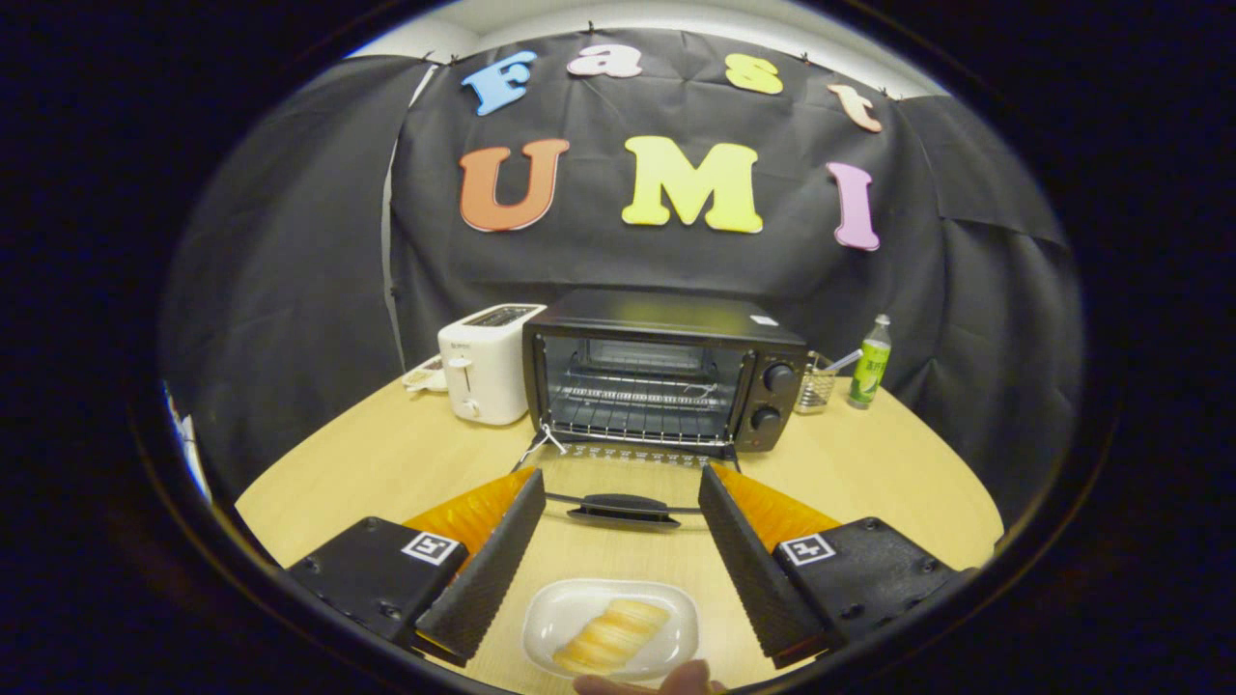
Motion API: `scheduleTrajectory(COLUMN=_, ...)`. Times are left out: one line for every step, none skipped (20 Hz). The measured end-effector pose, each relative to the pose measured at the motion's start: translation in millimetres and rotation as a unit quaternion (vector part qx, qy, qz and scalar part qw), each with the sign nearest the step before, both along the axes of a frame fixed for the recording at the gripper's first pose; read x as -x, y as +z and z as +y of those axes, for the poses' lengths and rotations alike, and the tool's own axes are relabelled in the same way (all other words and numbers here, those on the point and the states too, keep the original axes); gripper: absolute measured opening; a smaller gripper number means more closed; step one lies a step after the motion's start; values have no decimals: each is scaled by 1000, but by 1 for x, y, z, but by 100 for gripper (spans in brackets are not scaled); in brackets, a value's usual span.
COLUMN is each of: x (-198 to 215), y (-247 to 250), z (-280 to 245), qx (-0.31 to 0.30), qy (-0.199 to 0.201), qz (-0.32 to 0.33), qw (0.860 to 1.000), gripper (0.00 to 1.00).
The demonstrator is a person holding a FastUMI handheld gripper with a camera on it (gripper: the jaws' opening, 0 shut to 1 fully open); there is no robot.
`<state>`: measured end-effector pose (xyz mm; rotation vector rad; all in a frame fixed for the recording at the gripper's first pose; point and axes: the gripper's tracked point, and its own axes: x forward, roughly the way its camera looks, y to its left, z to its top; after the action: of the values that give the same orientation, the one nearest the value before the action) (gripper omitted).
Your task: Open the toaster oven, put the food inside, and close the toaster oven door.
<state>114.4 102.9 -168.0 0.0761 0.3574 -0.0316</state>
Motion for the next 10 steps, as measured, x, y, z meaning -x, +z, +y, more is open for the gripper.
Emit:
scheduleTrajectory(x=10, y=5, z=-2, qx=-5, qy=-5, qz=-6, qw=1000, gripper=100)
scheduleTrajectory(x=19, y=9, z=-3, qx=-11, qy=-7, qz=-5, qw=1000, gripper=100)
scheduleTrajectory(x=26, y=11, z=-4, qx=-17, qy=-9, qz=-4, qw=1000, gripper=100)
scheduleTrajectory(x=33, y=13, z=-6, qx=-20, qy=-14, qz=0, qw=1000, gripper=100)
scheduleTrajectory(x=41, y=12, z=-9, qx=-22, qy=-17, qz=7, qw=1000, gripper=100)
scheduleTrajectory(x=47, y=11, z=-10, qx=-24, qy=-19, qz=13, qw=999, gripper=100)
scheduleTrajectory(x=54, y=7, z=-9, qx=-29, qy=-19, qz=22, qw=999, gripper=100)
scheduleTrajectory(x=59, y=2, z=-9, qx=-36, qy=-19, qz=35, qw=999, gripper=100)
scheduleTrajectory(x=63, y=-6, z=-7, qx=-45, qy=-18, qz=48, qw=998, gripper=100)
scheduleTrajectory(x=67, y=-13, z=-6, qx=-52, qy=-18, qz=63, qw=997, gripper=100)
